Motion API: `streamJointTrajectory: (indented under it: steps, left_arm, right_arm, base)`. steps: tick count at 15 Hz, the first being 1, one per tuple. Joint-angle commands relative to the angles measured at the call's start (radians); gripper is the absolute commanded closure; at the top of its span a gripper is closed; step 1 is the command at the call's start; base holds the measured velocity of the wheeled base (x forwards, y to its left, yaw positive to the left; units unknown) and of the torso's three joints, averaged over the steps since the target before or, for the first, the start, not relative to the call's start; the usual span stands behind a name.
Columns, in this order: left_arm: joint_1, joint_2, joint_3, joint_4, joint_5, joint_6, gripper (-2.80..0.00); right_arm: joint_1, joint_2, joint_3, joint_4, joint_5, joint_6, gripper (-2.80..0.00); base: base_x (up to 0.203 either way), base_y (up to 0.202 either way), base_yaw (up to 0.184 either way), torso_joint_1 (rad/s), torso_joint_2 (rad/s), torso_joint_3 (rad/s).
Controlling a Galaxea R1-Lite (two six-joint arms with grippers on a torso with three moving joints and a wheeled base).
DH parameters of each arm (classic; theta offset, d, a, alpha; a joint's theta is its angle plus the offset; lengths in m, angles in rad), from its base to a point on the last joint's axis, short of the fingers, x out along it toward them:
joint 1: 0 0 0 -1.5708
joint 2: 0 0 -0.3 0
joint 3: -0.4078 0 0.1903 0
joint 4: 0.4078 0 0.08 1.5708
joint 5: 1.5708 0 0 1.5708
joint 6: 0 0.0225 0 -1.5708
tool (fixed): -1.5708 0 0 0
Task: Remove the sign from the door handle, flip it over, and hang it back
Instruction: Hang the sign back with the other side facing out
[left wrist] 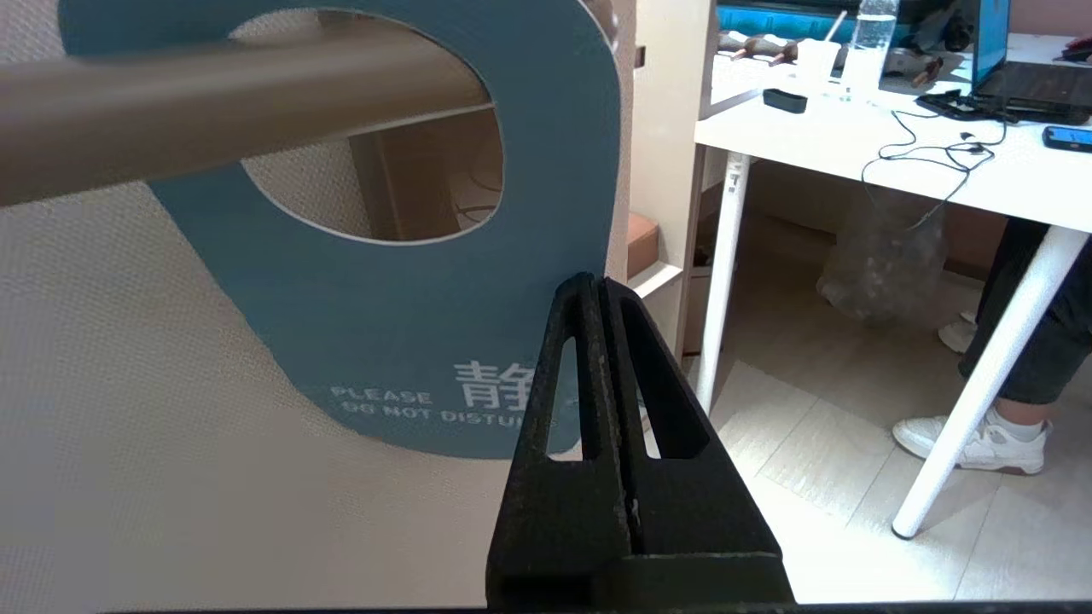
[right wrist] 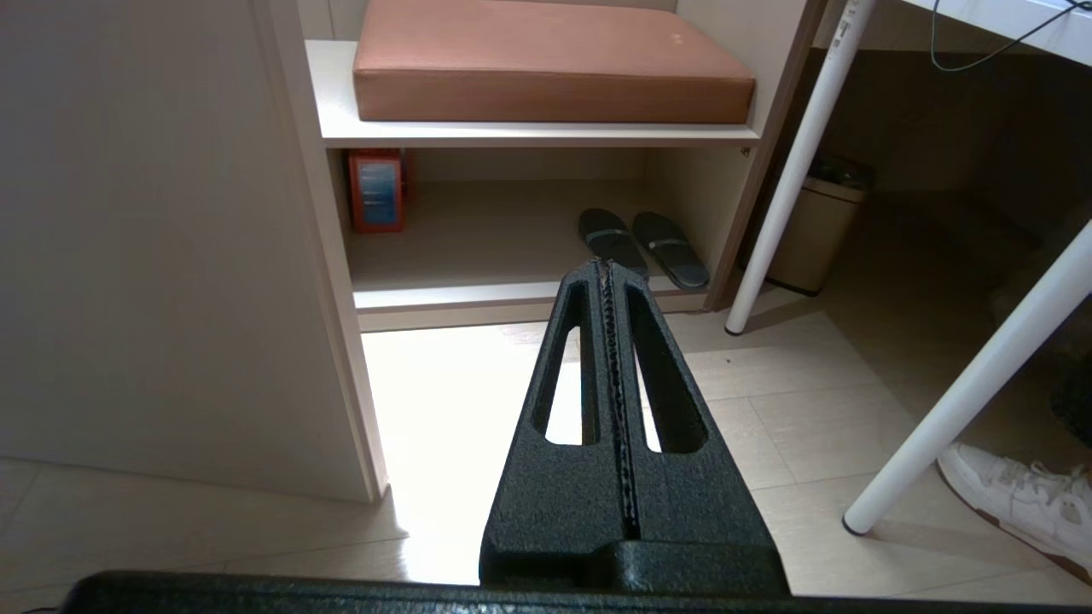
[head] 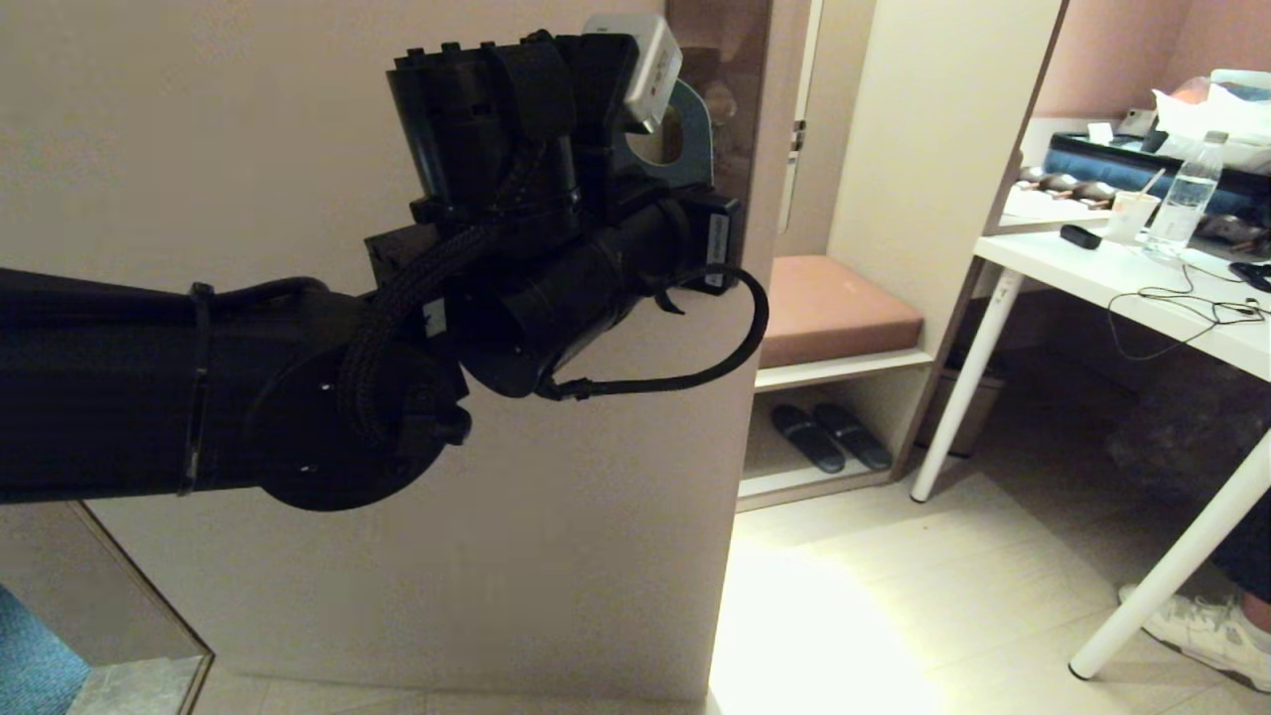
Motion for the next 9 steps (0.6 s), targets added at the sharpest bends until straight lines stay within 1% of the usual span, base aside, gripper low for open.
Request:
streamJointTrajectory:
  steps: [1,5,9]
  left_arm:
    - [0.004,-0.004,0.005,-0.004,0.009,-0.002,0.0]
    - [0.015,-0.006,0.005,-0.005,0.053,-0.009,0.0]
    - [0.036,-0.011,0.007,-0.005,0.071,-0.014,0.0]
  right_arm:
    - [0.0,0.0,0.0,0.0,0.002,0.0,0.0]
    - [0.0,0.0,0.0,0.0,0.0,0.0,0.0]
    - [0.0,0.0,0.0,0.0,0.001,0.0,0.0]
  base:
    - [0.0,0.0,0.0,0.0,0.0,0.0]
    - [0.0,0.0,0.0,0.0,0.0,0.0]
    - [0.0,0.0,0.0,0.0,0.0,0.0]
